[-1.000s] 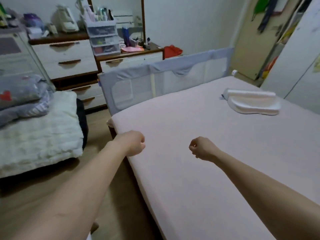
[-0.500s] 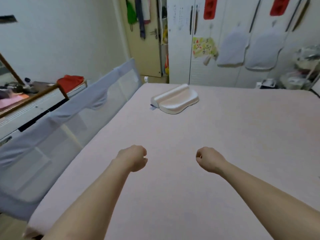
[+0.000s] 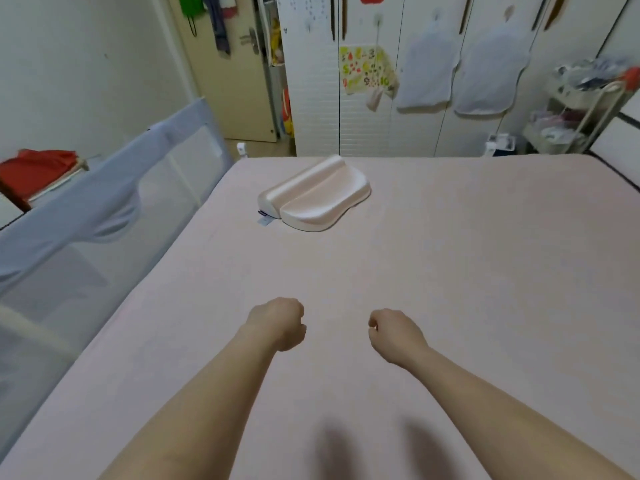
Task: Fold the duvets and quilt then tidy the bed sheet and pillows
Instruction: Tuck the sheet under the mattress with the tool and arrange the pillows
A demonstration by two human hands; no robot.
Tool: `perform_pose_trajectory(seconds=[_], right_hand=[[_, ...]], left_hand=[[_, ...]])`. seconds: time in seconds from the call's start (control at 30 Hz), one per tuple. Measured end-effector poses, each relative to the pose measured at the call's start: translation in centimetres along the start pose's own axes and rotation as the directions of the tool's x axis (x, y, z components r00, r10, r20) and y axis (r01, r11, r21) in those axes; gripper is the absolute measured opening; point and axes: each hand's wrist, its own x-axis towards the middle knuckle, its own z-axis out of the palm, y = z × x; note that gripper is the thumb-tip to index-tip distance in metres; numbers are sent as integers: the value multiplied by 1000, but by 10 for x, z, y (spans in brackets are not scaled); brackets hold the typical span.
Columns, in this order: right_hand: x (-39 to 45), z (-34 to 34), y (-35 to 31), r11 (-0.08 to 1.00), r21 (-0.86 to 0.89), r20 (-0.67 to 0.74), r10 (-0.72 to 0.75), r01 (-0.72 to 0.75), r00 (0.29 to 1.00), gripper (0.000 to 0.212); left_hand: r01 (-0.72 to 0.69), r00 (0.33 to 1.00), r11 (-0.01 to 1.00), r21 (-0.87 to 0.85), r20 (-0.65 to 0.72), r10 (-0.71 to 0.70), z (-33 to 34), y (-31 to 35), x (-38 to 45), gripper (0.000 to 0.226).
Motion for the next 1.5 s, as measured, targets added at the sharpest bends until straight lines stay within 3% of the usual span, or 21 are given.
perform_pose_trajectory(seconds=[0.3, 0.53, 0.73, 1.0, 1.1, 1.2, 1.33, 1.5], right_hand=[[178, 113, -22, 985, -157, -111, -87, 69, 990, 33], [314, 189, -26, 961, -246, -215, -185, 130, 959, 45], [417, 218, -29, 947, -286, -317, -239, 148, 918, 58], [553, 204, -50, 903, -424, -419, -266, 72, 868, 84], [598, 194, -66, 850, -519, -384, -323, 87, 865, 90], [630, 192, -83, 780, -619, -357, -387, 95, 850, 82], [649, 186, -96, 776, -629, -323, -314, 45, 893, 93], [652, 179, -106, 718, -695, -339, -281, -37, 898, 57]], left_hand=[[57, 998, 996, -73, 9, -57, 109, -63, 208, 54], [115, 993, 970, -216, 24, -113, 159, -96, 354, 110], [115, 991, 963, -245, 95, -95, 162, -96, 447, 135], [150, 965, 956, -253, 247, -86, 180, -91, 493, 144], [160, 961, 954, -254, 260, -92, 184, -90, 501, 146], [177, 952, 944, -280, 292, -92, 183, -90, 508, 147], [184, 947, 940, -286, 309, -91, 186, -94, 509, 147], [170, 952, 941, -294, 297, -79, 185, -98, 516, 147]])
